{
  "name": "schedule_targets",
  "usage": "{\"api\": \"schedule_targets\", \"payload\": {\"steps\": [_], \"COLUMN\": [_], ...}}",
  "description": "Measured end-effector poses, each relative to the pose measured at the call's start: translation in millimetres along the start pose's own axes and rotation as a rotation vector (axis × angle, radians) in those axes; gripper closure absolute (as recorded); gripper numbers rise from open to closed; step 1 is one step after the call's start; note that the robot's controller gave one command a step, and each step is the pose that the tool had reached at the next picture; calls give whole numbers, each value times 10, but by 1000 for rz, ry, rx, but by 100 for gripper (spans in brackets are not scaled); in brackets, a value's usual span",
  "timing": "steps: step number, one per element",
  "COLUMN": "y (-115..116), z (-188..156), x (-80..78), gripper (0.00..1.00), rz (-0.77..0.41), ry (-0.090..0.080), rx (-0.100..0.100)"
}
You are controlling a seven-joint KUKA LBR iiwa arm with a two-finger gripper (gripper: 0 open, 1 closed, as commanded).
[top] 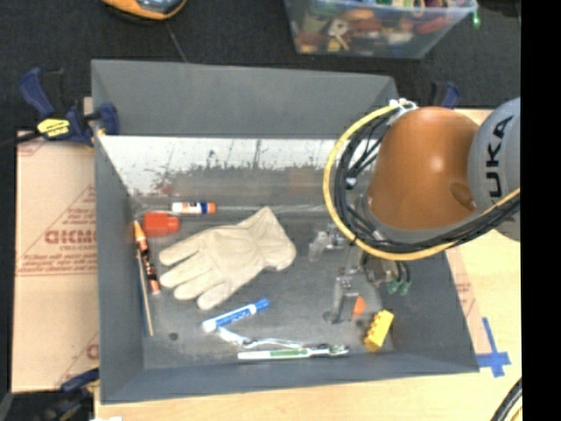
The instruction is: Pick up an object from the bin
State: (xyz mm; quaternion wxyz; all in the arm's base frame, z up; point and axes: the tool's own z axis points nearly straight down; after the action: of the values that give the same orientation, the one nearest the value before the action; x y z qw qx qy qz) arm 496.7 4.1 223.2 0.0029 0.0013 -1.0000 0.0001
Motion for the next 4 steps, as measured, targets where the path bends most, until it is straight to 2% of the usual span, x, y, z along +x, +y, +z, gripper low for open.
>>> {"api": "schedule_targets", "payload": {"steps": [1,2,3,4], "y": [1,645,781,1469], "z": [-43,1215,721,1238], "x": [-16,-366,119,-706], "gripper": [0,0,0,0], "rz": [0,-103,-4,-343], "ry": [-9,-14,-15,-16], "rx": [0,1,0,-1]}}
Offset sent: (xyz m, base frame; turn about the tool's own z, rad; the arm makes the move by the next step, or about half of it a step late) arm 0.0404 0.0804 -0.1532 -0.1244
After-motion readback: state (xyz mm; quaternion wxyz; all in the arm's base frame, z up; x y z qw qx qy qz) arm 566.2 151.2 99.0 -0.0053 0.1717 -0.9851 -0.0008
